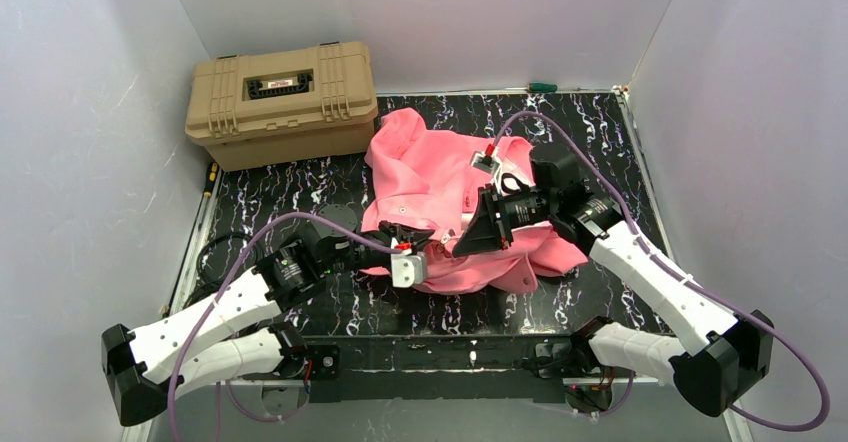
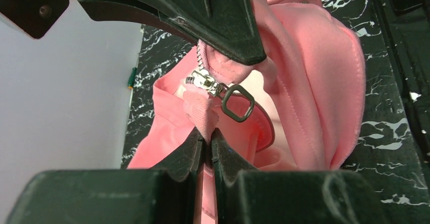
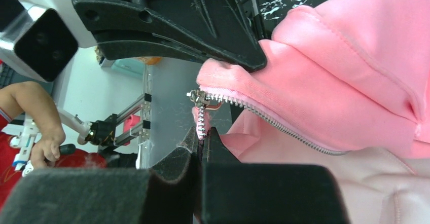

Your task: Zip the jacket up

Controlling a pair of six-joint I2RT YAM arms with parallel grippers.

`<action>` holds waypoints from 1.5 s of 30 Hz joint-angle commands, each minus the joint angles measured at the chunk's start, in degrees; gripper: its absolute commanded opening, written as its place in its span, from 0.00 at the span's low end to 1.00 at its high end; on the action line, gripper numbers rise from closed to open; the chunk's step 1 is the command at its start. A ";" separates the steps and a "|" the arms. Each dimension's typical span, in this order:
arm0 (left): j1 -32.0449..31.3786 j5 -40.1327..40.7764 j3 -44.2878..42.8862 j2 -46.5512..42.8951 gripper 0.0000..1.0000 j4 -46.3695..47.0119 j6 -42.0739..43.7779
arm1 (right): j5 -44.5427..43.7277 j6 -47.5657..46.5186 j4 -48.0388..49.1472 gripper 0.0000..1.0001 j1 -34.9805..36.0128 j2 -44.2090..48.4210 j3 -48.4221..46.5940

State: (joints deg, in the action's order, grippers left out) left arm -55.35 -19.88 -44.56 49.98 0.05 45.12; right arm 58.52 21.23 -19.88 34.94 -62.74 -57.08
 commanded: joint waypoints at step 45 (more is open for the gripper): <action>2.95 -10.20 -10.43 7.55 0.00 -16.28 -8.84 | -12.87 -7.23 -12.15 0.47 -0.98 -3.02 -6.49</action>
State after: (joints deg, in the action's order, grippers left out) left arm -54.04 -26.85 -49.95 54.89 -10.41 44.31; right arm 49.19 17.76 -28.23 34.28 -65.84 -58.70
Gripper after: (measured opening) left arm 0.046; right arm 0.460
